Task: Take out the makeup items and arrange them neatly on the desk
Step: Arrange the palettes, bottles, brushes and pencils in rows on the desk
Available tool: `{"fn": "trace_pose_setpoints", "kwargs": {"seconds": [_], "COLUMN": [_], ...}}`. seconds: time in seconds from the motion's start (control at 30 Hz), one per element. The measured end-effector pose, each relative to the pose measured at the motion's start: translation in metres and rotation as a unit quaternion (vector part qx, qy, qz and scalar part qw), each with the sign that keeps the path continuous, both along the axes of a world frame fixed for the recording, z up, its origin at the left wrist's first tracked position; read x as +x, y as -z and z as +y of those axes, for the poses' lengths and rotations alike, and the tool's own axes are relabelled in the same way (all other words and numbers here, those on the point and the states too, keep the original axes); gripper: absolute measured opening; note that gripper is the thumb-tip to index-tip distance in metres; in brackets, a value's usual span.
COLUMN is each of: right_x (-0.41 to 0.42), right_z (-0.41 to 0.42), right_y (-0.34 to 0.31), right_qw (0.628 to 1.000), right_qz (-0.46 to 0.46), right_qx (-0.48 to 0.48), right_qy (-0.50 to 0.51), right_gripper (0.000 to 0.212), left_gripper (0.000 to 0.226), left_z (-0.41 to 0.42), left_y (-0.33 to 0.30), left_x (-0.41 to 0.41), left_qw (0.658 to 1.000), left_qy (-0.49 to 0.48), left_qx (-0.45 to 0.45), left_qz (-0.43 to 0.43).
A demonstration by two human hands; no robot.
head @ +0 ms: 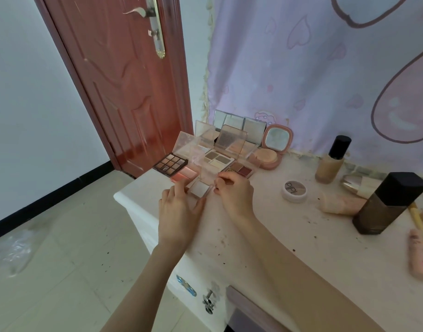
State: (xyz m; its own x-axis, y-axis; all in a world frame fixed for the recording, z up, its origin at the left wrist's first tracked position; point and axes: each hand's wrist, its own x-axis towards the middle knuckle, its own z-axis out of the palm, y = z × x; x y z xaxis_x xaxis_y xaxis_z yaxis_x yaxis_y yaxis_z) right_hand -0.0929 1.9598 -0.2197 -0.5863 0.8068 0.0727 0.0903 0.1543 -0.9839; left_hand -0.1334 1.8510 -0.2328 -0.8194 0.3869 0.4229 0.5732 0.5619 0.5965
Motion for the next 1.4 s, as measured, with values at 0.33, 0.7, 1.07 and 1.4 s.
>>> {"fn": "trace_pose_setpoints", "kwargs": {"seconds": [0.33, 0.7, 1.07, 1.4], "right_x": [0.008, 0.008, 0.006, 0.014], "right_z": [0.003, -0.004, -0.003, -0.003], "right_y": [0.003, 0.003, 0.003, 0.002], "right_qw": [0.99, 0.976, 0.952, 0.958], "right_qz": [-0.044, -0.045, -0.123, -0.12], "right_qx": [0.127, 0.211, 0.268, 0.244], "right_qy": [-0.029, -0.038, -0.077, -0.093], "right_gripper": [0.023, 0.025, 0.03, 0.034], "left_gripper": [0.043, 0.039, 0.038, 0.037], "left_z": [0.005, 0.01, 0.007, 0.004], "left_y": [0.001, 0.0, 0.004, 0.0], "left_x": [-0.012, -0.018, -0.02, -0.016], "left_qw": [1.0, 0.999, 0.999, 0.999], "left_qy": [0.02, 0.037, 0.039, 0.038], "left_qx": [0.0, -0.018, 0.007, -0.006], "left_qz": [-0.004, 0.028, 0.002, 0.01]}}
